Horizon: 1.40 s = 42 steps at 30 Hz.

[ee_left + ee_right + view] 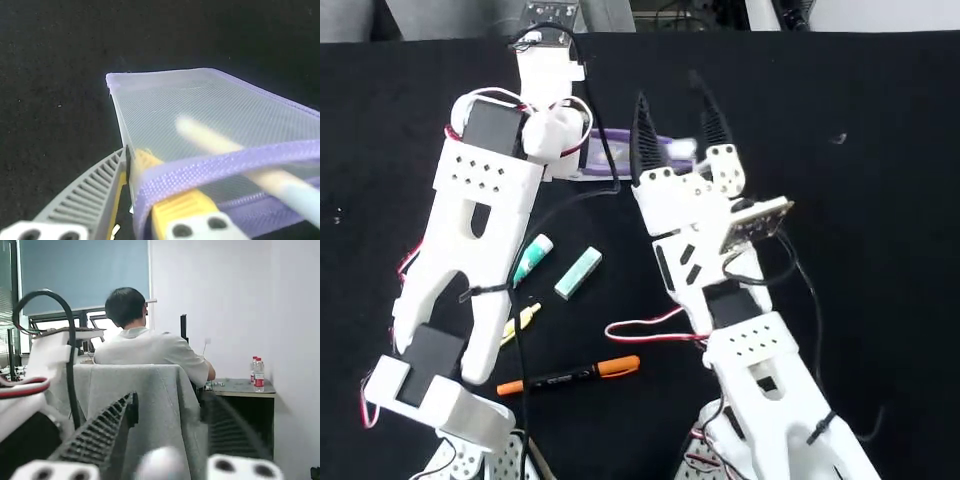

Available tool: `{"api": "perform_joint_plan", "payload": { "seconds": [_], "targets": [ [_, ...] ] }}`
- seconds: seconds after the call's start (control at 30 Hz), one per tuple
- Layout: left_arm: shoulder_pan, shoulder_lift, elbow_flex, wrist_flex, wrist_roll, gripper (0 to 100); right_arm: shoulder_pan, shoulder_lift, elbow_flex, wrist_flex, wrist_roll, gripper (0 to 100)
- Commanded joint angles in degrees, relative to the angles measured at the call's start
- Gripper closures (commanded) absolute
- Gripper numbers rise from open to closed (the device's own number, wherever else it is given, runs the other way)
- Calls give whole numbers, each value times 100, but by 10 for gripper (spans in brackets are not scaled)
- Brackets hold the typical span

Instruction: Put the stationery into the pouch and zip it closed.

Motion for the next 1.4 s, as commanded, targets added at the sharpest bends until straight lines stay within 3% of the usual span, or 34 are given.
{"api": "perform_joint_plan", "payload": {
  "seconds": [0.0, 0.37, 0.6, 0.9, 1.07, 1.2, 1.37],
  "targets": [
    [119, 79, 259, -229, 35, 971, -70, 13, -233, -141, 88, 664],
    [-268, 9, 13, -255, 18, 971, 123, -980, -171, 281, 53, 726],
    [-1604, 18, -1288, 484, 0, 971, 158, -2360, -919, 2831, 35, 726],
    [-3793, 70, -2290, 897, 0, 971, -123, -2440, -1508, 4888, 62, 726],
    [-4444, 79, -2281, 756, 0, 971, -431, -2264, -1516, 6189, 97, 727],
    [-4681, 88, -2281, 721, 0, 971, -826, -1560, -1596, 6646, 35, 727],
    [-4831, 88, -2123, 642, -9, 971, -1143, 57, -2413, 7244, -598, 727]
  ]
}}
